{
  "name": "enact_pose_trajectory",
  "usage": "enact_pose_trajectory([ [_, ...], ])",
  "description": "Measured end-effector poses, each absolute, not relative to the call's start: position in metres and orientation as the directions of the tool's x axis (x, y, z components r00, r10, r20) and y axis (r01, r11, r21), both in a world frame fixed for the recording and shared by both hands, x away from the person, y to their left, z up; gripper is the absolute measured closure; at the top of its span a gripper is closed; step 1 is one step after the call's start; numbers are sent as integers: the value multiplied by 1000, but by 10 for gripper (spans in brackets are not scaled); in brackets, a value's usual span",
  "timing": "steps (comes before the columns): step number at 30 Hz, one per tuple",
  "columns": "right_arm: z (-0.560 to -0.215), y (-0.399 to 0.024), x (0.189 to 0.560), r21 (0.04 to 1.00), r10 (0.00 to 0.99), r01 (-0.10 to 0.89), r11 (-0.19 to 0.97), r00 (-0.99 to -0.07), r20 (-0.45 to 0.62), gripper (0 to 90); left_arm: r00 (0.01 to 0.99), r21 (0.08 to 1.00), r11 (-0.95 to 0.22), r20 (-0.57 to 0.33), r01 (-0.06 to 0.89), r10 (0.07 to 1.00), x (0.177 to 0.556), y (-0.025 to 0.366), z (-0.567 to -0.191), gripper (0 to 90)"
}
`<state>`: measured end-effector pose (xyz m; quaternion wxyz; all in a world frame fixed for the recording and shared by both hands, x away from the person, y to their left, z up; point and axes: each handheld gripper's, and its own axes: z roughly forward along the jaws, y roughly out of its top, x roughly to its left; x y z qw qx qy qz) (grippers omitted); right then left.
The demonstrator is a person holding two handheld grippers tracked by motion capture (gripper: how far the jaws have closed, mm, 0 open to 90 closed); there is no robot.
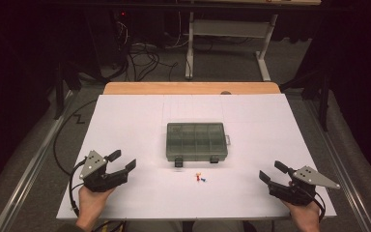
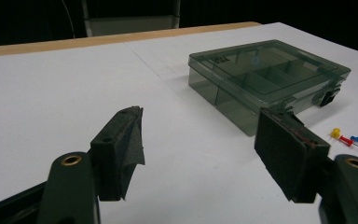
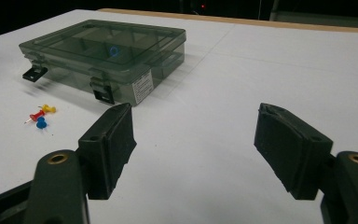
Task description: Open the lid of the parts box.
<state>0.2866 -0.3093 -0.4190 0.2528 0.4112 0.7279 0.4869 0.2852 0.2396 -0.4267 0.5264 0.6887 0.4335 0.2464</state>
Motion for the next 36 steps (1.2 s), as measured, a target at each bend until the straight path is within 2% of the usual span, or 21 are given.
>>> enact_pose_trajectory([
  [15, -418, -310, 286, 922, 843, 344, 177, -536, 38, 296, 502, 934, -70, -123, 349, 856, 284, 241, -424, 372],
  [36, -418, -309, 289, 922, 841, 352, 163, -538, 57, 308, 502, 938, -65, -123, 340, 856, 283, 243, -423, 382],
])
